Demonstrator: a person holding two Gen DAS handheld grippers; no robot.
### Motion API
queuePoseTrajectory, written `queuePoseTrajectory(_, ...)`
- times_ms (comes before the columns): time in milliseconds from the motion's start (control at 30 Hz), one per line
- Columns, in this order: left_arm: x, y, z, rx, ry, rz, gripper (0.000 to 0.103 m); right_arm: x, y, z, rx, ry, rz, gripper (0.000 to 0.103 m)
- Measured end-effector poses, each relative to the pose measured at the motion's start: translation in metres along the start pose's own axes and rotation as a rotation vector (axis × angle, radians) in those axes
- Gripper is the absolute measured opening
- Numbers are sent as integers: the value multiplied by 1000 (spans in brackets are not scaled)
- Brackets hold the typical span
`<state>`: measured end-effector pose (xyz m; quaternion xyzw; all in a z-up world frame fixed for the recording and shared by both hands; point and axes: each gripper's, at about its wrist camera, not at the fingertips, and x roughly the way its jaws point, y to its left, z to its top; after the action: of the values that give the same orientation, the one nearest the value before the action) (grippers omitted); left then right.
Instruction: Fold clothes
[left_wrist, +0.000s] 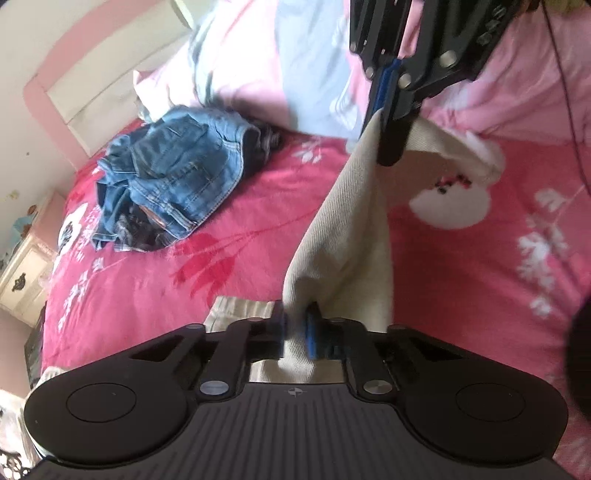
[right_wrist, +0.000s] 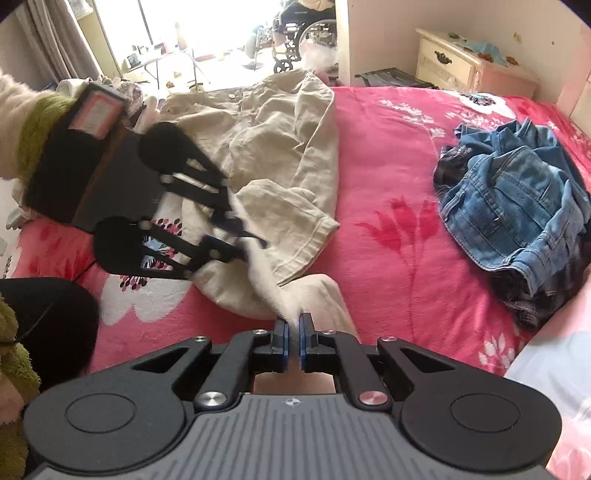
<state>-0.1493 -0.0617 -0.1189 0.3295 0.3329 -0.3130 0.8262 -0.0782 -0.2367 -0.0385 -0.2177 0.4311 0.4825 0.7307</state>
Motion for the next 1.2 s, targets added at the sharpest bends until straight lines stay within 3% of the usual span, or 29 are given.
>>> queuePoseTrajectory(167,-42,9,2,-46,-80,91,5,-25,19,23,-76,-67,-70,6)
queuePoseTrajectory(267,-87,12,6,-43,-147,140,5,-60,49,36,-152,-127,-106,6)
queuePoseTrajectory(367,-129,-1,0,-24,-191,145,5,-80,91,28,-233,-126,-148,6)
queuePoseTrajectory(467,-140,-33,-18,-32,-169,84,5,-64,126,-1,-241,-51,-163,6)
queuePoseTrajectory(667,-77,-128,-81,41,20,-58,5,54,173,-94,-145,220,-124,6)
queuePoseTrajectory(733,-62,-148,-93,96,64,-76,5,73,188,-107,-148,276,-128,7)
queuePoseTrajectory(800,-55,-151,-97,86,99,-102,5,77,200,-111,-133,311,-133,11)
queuePoseTrajectory(967,-55,-132,-98,-37,167,-188,13,46,189,-121,129,322,-95,36)
queuePoseTrajectory(1067,-59,-125,-99,-107,182,-226,20,17,153,-138,426,249,-97,41)
queuePoseTrajectory(1200,-69,-114,-99,-249,187,-253,27,-2,97,-176,837,107,-167,46)
